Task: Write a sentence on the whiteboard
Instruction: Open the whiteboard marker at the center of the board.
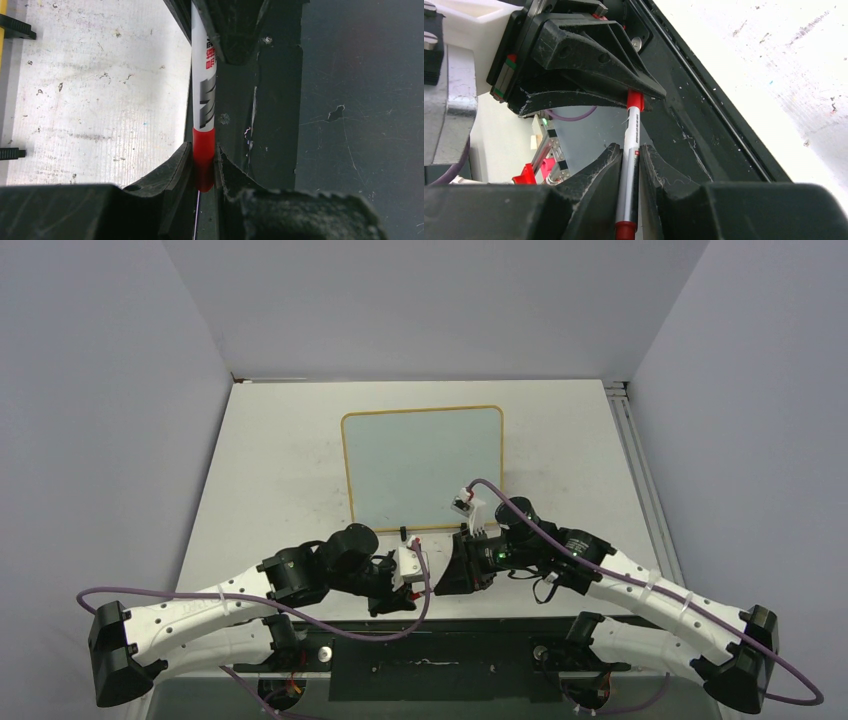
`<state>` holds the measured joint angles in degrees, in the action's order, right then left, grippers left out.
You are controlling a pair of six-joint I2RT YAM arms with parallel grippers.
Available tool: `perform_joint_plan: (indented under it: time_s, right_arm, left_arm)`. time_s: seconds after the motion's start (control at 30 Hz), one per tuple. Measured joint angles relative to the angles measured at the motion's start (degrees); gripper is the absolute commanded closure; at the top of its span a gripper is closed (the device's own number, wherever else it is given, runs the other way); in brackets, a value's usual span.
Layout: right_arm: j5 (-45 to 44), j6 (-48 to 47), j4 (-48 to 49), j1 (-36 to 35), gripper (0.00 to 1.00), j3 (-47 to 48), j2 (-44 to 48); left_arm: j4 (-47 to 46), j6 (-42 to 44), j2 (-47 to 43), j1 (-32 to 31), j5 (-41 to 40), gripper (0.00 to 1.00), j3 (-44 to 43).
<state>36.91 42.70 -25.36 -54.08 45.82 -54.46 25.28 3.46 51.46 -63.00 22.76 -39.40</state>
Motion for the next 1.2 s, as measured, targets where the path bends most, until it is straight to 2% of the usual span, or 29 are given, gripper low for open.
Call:
perform_joint_plan:
  time_s: [0.13,0.4,0.63,1.2]
  right_arm:
    - [-0.7,0.0,0.0,0.0,0.94,-0.4,0.5]
    - [-2.2,-1.0,-0.1,0.0,0.95,-0.6,1.1]
    - [-7.6,-3.7,-2.5,-0.4,0.95,0.6,5.6]
    - [-11.5,-10.8,-11.7,-0.3,0.95,8.3,8.2]
  left_arm:
    - [0.0,0.0,0.0,0.0,0.1,1.00,-0.1]
    - [-0.2,0.0,0.2,0.0,-1.0,1.00,-0.2]
    - [-4.1,0.4,0.3,0.0,-2.6,1.00,-0.7]
    - [-11.8,1.7,0.5,-0.4,-4.2,1.00,-1.6]
